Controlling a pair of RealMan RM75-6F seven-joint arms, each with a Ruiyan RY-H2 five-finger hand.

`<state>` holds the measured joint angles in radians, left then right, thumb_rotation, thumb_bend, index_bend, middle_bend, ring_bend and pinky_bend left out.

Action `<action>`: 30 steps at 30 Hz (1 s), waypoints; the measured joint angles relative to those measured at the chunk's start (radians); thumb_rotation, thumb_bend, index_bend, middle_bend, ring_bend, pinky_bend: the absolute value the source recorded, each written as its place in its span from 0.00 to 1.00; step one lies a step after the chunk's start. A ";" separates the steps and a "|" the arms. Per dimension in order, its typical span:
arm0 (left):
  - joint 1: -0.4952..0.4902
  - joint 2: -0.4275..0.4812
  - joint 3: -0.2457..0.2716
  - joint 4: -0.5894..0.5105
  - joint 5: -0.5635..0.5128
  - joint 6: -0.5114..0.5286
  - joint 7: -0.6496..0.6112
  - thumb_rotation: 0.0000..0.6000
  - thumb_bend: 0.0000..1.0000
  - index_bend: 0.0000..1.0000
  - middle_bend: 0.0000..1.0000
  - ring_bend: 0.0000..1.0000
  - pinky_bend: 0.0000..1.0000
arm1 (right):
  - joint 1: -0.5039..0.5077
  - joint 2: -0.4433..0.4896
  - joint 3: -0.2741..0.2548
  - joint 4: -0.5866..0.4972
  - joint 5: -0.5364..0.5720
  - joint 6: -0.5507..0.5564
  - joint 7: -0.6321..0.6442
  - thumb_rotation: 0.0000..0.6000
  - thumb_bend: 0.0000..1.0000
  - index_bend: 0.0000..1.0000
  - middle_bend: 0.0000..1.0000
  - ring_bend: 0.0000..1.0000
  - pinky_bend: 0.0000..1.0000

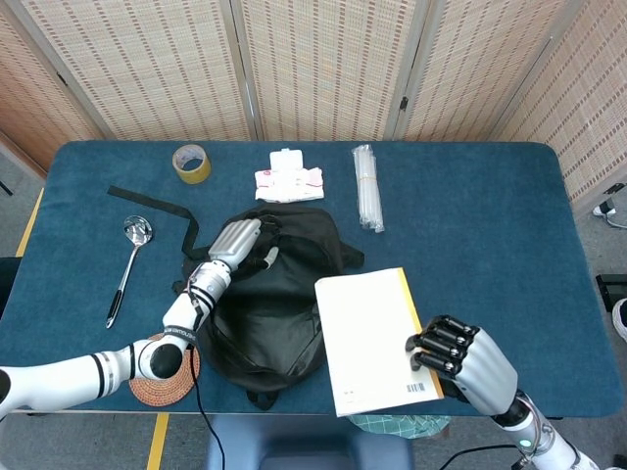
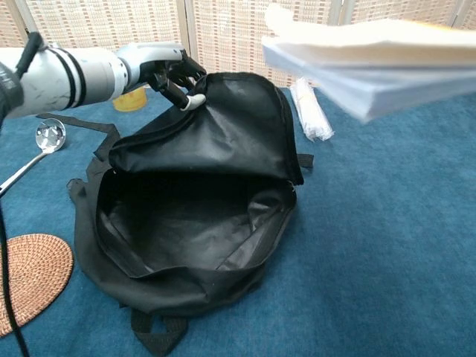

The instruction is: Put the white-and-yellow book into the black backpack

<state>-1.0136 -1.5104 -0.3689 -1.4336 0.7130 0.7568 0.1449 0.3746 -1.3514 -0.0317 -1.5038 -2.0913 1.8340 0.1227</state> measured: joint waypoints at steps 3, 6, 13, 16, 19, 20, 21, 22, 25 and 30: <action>-0.031 -0.017 -0.006 0.040 -0.059 0.000 0.026 1.00 0.58 0.60 0.29 0.27 0.11 | 0.008 -0.020 -0.013 0.006 -0.002 -0.037 0.022 1.00 0.40 0.87 0.55 0.56 0.50; -0.055 -0.030 -0.010 0.072 -0.106 -0.002 0.041 1.00 0.58 0.60 0.29 0.27 0.11 | 0.023 -0.050 -0.021 0.014 -0.002 -0.075 0.045 1.00 0.39 0.87 0.55 0.56 0.51; -0.082 -0.043 -0.008 0.103 -0.145 -0.010 0.052 1.00 0.58 0.60 0.29 0.27 0.11 | 0.062 -0.137 -0.032 0.055 0.014 -0.183 0.076 1.00 0.39 0.87 0.55 0.56 0.51; -0.087 -0.045 -0.005 0.107 -0.151 -0.013 0.051 1.00 0.58 0.60 0.29 0.27 0.11 | 0.083 -0.182 -0.027 0.084 0.034 -0.232 0.084 1.00 0.40 0.87 0.55 0.56 0.51; -0.091 -0.047 -0.004 0.111 -0.154 -0.013 0.050 1.00 0.58 0.60 0.29 0.27 0.10 | 0.104 -0.232 -0.016 0.115 0.065 -0.276 0.095 1.00 0.39 0.87 0.55 0.56 0.51; -0.092 -0.047 -0.003 0.112 -0.155 -0.013 0.049 1.00 0.58 0.60 0.29 0.27 0.10 | 0.113 -0.253 -0.011 0.130 0.078 -0.294 0.103 1.00 0.39 0.87 0.55 0.56 0.51; -0.093 -0.047 -0.003 0.112 -0.156 -0.012 0.049 1.00 0.58 0.60 0.29 0.27 0.10 | 0.120 -0.269 -0.007 0.142 0.088 -0.307 0.108 1.00 0.39 0.87 0.55 0.56 0.51; -0.094 -0.047 -0.003 0.113 -0.158 -0.012 0.048 1.00 0.58 0.60 0.29 0.27 0.10 | 0.128 -0.291 -0.002 0.159 0.100 -0.323 0.114 1.00 0.39 0.87 0.55 0.56 0.51; -0.097 -0.045 -0.002 0.113 -0.164 -0.011 0.049 1.00 0.58 0.60 0.29 0.27 0.10 | 0.146 -0.339 0.008 0.202 0.125 -0.356 0.124 1.00 0.40 0.87 0.55 0.55 0.51; -0.098 -0.036 -0.002 0.103 -0.173 -0.006 0.049 1.00 0.58 0.60 0.29 0.26 0.10 | 0.174 -0.424 0.023 0.292 0.163 -0.407 0.126 1.00 0.40 0.87 0.55 0.55 0.51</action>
<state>-1.1114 -1.5467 -0.3706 -1.3306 0.5403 0.7508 0.1939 0.5486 -1.7751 -0.0083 -1.2119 -1.9287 1.4269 0.2483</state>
